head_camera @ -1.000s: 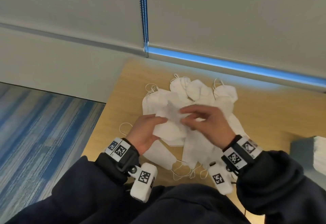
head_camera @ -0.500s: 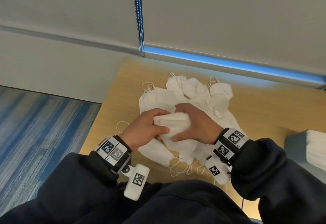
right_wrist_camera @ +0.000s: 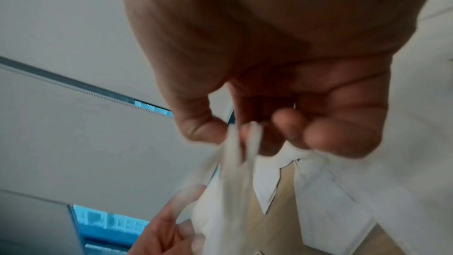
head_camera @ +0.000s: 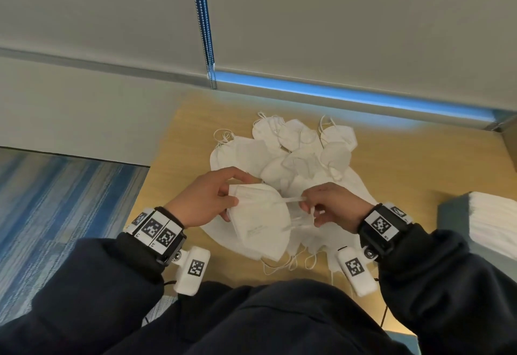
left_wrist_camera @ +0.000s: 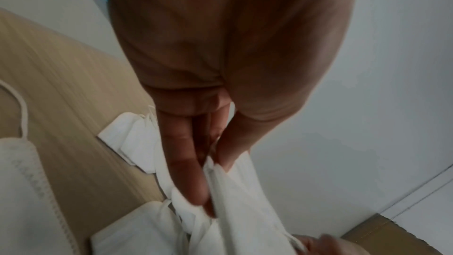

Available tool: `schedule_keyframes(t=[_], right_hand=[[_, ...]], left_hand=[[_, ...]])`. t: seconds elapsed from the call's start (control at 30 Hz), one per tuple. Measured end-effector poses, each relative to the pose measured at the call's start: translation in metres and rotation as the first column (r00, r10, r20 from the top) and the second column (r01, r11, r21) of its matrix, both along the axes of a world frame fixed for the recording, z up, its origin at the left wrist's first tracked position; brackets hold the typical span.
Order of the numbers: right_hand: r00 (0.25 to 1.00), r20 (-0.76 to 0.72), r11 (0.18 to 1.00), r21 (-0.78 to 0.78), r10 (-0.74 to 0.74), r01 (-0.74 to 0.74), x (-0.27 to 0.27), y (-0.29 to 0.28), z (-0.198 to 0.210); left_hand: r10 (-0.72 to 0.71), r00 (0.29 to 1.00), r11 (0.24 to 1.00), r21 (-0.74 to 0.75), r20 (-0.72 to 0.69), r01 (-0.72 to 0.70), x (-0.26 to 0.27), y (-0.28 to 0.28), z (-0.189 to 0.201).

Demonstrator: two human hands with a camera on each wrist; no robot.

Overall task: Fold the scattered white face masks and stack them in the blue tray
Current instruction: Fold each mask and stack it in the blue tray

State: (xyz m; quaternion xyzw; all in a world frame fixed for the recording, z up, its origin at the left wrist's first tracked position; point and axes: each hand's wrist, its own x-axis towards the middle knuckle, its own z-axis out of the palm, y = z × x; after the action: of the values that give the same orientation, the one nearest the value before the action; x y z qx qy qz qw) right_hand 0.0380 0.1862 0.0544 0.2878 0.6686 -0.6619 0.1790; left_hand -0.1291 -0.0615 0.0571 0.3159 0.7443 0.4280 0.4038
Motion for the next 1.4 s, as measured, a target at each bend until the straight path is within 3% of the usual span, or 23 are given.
schedule_keyframes(t=[0.07, 0.13, 0.17, 0.2, 0.23, 0.3, 0.33, 0.4, 0.5, 0.63, 0.7, 0.77, 0.83, 0.9, 1.07, 1.13, 1.3, 1.4], right_hand=[[0.968, -0.058, 0.944, -0.244, -0.244, 0.223, 0.003, -0.002, -0.005], [0.871, -0.019, 0.745, -0.527, -0.491, 0.408, 0.004, -0.006, -0.006], [0.848, -0.003, 0.711, -0.547, -0.531, 0.443, 0.007, -0.008, -0.007], [0.851, -0.008, 0.742, -0.493, -0.525, 0.453, 0.008, -0.008, -0.008], [0.885, -0.042, 0.831, -0.369, -0.463, 0.417, 0.011, -0.005, -0.009], [0.968, -0.097, 0.972, -0.027, -0.233, 0.231, 0.019, 0.0, -0.013], [0.984, -0.087, 0.981, 0.101, -0.158, 0.167, 0.025, 0.005, -0.017], [0.981, -0.117, 0.966, 0.189, -0.157, 0.177, 0.037, 0.01, -0.018], [0.956, -0.195, 0.944, 0.204, -0.22, 0.259, 0.06, 0.02, -0.023], [0.951, -0.174, 0.938, 0.196, -0.254, 0.286, 0.093, 0.034, -0.022], [0.945, -0.148, 0.935, 0.162, -0.292, 0.314, 0.11, 0.046, -0.014], [0.94, -0.138, 0.936, 0.123, -0.314, 0.33, 0.13, 0.064, -0.004], [0.926, -0.141, 0.933, 0.033, -0.352, 0.359, 0.152, 0.085, 0.009], [0.897, -0.147, 0.909, -0.046, -0.416, 0.414, 0.176, 0.106, 0.021], [0.745, -0.21, 0.768, -0.295, -0.633, 0.569, 0.216, 0.131, 0.046], [0.683, -0.229, 0.711, -0.376, -0.693, 0.595, 0.231, 0.142, 0.051], [0.759, -0.296, 0.813, -0.166, -0.58, 0.557, 0.295, 0.19, 0.056], [0.68, -0.311, 0.734, -0.097, -0.664, 0.672, 0.331, 0.222, 0.054]], left_hand=[[0.0, 1.0, 1.0, 0.006, 0.016, 0.0, 0.005, 0.005, 0.0], [-0.009, 1.0, 1.0, 0.016, 0.018, 0.008, 0.012, 0.013, 0.001], [-0.01, 1.0, 1.0, 0.018, 0.011, 0.01, 0.015, 0.017, 0.001], [-0.009, 1.0, 1.0, 0.023, 0.0, 0.009, 0.019, 0.022, 0.001], [-0.008, 1.0, 0.999, 0.032, -0.012, 0.009, 0.021, 0.026, 0.001], [-0.001, 1.0, 0.999, 0.041, -0.025, 0.002, 0.027, 0.035, 0.0], [0.004, 1.0, 0.999, 0.045, -0.024, -0.003, 0.03, 0.04, 0.0], [-0.001, 0.999, 0.999, 0.052, -0.046, 0.004, 0.037, 0.052, 0.002], [-0.035, 0.996, 0.996, 0.082, -0.081, 0.042, 0.054, 0.073, 0.003], [-0.016, 0.98, 0.993, 0.113, -0.197, 0.039, 0.077, 0.105, -0.001], [-0.111, 0.952, 0.988, 0.068, -0.284, 0.136, 0.088, 0.122, 0.001], [-0.278, 0.866, 0.958, -0.052, -0.416, 0.283, 0.101, 0.139, 0.005], [-0.428, 0.728, 0.901, -0.191, -0.536, 0.39, 0.114, 0.156, 0.006], [-0.483, 0.655, 0.872, -0.258, -0.581, 0.415, 0.125, 0.17, 0.008], [-0.408, 0.697, 0.899, -0.127, -0.59, 0.42, 0.157, 0.213, 0.019], [-0.422, 0.683, 0.885, -0.108, -0.596, 0.452, 0.178, 0.232, 0.022], [-0.47, 0.509, 0.821, -0.145, -0.721, 0.553, 0.201, 0.255, 0.022], [-0.386, 0.435, 0.814, -0.078, -0.814, 0.576, 0.207, 0.277, 0.023]])
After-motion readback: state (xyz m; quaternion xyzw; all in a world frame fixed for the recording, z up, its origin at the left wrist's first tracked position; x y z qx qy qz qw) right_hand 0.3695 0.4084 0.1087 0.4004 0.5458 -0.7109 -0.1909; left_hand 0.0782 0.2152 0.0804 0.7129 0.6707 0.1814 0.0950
